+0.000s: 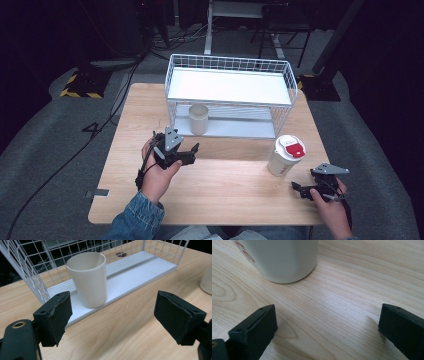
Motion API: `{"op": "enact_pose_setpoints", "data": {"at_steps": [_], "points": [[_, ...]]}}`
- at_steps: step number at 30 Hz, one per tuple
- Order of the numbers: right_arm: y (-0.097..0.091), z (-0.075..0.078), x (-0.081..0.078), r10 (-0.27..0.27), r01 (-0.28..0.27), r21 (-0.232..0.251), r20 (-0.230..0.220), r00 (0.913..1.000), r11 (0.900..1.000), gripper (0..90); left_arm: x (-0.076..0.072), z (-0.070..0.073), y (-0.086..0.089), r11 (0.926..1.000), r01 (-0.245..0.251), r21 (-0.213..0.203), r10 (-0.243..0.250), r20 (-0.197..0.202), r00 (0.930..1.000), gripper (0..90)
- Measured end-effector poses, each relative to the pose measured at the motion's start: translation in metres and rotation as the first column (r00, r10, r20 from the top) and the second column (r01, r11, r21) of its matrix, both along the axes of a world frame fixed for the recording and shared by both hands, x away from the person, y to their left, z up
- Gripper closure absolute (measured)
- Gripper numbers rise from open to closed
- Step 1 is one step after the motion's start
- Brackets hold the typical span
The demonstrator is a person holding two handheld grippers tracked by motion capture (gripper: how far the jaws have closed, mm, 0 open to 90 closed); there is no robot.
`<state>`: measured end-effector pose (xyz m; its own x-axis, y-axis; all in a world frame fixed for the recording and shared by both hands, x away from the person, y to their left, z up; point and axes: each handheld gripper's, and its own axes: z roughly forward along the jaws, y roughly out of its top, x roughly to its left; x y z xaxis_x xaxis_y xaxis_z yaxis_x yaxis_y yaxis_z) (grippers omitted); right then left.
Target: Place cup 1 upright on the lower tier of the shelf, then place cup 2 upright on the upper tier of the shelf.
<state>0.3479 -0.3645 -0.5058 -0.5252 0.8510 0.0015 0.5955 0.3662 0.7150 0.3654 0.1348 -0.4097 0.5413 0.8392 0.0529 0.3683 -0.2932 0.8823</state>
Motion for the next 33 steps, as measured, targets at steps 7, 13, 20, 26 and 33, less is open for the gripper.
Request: {"op": "enact_pose_setpoints", "data": {"at_steps": [7,13,20,26,33], "points": [[0.001,0.0,0.002,-0.001,0.001,-0.005,-0.003,1.0,1.0,0.7,-0.013,-0.009,0.013,0.9998,0.018,-0.01,-0.018,-0.046,0.9988,15.8],[0.001,0.0,0.002,-0.001,0.001,-0.005,-0.004,1.0,1.0,0.7,-0.027,-0.019,0.02,0.9994,0.031,-0.017,-0.032,-0.071,0.997,15.8],[0.001,0.0,0.002,0.001,-0.001,-0.007,-0.005,1.0,1.0,0.6,-0.045,-0.026,0.024,0.9974,0.07,0.015,-0.068,-0.1,0.9927,15.9],[-0.001,0.0,0.006,0.03,-0.03,-0.008,-0.007,0.9995,0.9995,0.3,-0.055,-0.037,0.034,0.9916,0.052,0.118,-0.038,-0.122,0.9918,15.7],[-0.001,0.0,0.007,0.041,-0.041,-0.008,-0.009,0.9991,0.9991,0.3,-0.063,-0.06,0.048,0.996,0.061,0.065,-0.045,-0.224,0.9735,16.9]]}}
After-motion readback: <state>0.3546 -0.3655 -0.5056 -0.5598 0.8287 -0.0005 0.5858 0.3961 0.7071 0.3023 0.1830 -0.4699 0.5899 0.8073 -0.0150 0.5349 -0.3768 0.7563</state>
